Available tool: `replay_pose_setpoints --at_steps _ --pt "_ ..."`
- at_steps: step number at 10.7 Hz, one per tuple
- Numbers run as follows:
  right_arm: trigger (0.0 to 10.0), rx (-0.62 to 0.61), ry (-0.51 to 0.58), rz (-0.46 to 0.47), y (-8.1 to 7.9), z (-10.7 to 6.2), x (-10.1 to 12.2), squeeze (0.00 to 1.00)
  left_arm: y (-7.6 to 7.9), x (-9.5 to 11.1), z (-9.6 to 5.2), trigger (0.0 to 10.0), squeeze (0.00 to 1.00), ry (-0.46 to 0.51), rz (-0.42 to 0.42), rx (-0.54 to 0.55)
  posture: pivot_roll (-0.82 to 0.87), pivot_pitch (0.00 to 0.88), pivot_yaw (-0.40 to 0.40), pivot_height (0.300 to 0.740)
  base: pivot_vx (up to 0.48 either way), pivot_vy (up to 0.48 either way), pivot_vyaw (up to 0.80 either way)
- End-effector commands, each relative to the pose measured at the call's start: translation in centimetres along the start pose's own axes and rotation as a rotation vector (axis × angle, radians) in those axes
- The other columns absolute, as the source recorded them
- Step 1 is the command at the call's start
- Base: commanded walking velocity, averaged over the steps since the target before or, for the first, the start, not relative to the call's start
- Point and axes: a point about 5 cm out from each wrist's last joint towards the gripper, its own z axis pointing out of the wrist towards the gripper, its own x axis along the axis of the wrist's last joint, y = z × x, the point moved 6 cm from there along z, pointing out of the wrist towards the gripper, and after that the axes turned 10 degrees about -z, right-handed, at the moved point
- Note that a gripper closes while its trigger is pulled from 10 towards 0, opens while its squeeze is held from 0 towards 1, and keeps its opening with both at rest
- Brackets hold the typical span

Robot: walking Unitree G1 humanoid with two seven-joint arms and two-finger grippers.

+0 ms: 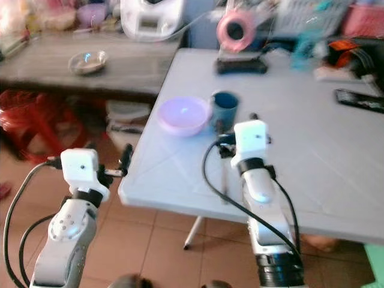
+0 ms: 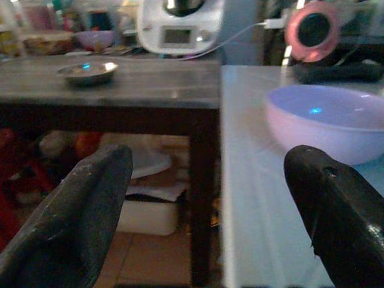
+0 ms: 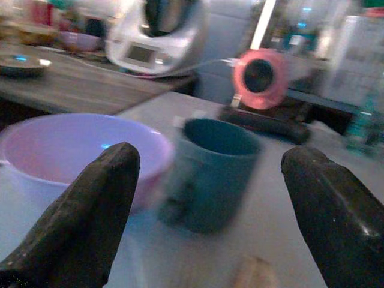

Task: Setting the table

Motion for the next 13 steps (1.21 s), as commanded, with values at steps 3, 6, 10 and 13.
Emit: replay_pose_setpoints --at_steps 3,6,10,13 --pt "10.0 0.040 0.067 0.020 -0.3 0.7 1.8 1.00 -0.2 0.2 -0.2 10.0 0.00 -0.003 0.006 0.012 0.03 0.077 0.023 0.740 0.000 0.000 0.00" --pt "10.0 0.241 0.116 -0.069 -1.5 3.4 3.1 0.00 -0.7 0.0 -1.4 10.0 0.00 -0.028 0.024 0.038 0.06 0.131 0.029 0.740 0.000 0.000 0.00" --pt "10.0 0.579 0.243 -0.276 -6.0 3.8 5.1 0.00 -1.2 0.2 -2.1 10.0 0.00 -0.052 0.031 0.049 0.10 0.172 0.041 0.740 0.000 0.000 0.00" --pt "10.0 0.665 0.175 -0.380 -6.7 5.6 4.1 0.00 -1.1 0.2 -2.4 10.0 0.00 -0.077 0.027 0.043 0.11 0.187 0.052 0.740 0.000 0.000 0.00"
